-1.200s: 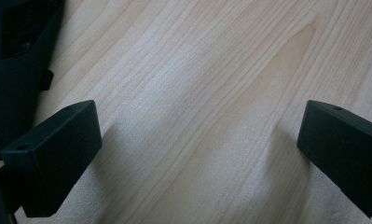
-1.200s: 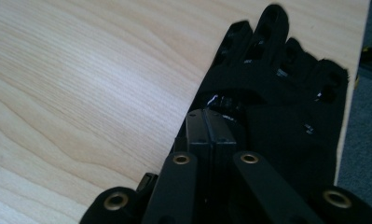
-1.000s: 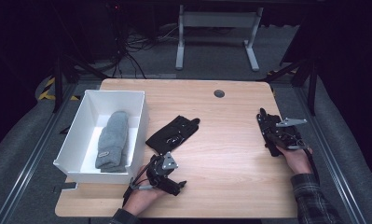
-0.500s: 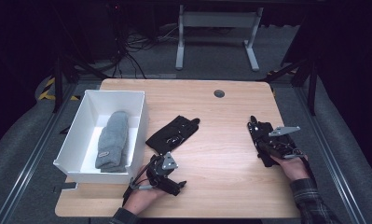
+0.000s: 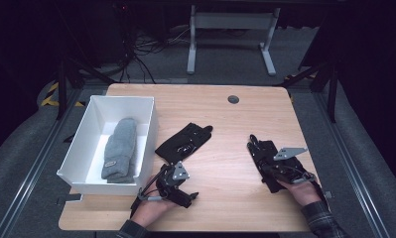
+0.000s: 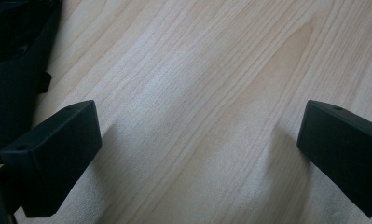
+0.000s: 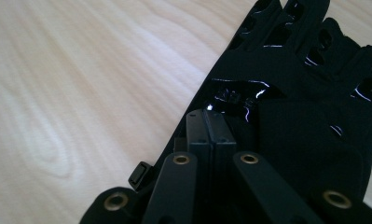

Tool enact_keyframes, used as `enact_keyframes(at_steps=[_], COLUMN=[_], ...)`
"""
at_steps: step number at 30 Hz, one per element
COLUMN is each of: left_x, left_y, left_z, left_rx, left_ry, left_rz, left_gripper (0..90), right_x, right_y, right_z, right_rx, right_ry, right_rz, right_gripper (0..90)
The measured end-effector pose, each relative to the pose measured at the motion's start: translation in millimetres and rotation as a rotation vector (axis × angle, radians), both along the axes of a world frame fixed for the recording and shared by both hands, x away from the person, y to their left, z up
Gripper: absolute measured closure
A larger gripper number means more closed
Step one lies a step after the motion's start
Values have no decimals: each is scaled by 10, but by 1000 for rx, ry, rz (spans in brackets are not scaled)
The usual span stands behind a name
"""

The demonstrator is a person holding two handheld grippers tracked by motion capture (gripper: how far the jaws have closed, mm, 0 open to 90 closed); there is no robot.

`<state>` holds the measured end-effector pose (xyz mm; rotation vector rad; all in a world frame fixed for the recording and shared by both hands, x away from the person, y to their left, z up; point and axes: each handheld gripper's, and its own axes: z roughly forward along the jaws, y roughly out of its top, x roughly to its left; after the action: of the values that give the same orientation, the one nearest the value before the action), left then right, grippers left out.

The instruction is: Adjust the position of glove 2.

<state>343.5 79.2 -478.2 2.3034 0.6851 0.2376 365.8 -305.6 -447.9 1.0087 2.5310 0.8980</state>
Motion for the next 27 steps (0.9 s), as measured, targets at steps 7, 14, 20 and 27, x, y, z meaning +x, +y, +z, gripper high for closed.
enact_keyframes(at_steps=[7, 14, 20, 27], left_x=[2, 1, 13, 15], left_y=[-1, 0, 1, 0], left_z=[-2, -2, -1, -1], left_rx=[-2, -2, -2, 0], left_ry=[-4, -2, -5, -4], left_rz=[-2, -1, -7, -6], left_gripper=[1, 1, 2, 2], right_x=[-160, -233, -267, -300], right_y=[200, 259, -110, -135], right_z=[-11, 23, 122, 32], right_rx=[12, 33, 66, 46], right_ry=[13, 1, -44, -5], right_rz=[73, 103, 18, 29], right_gripper=[900, 900, 900, 900])
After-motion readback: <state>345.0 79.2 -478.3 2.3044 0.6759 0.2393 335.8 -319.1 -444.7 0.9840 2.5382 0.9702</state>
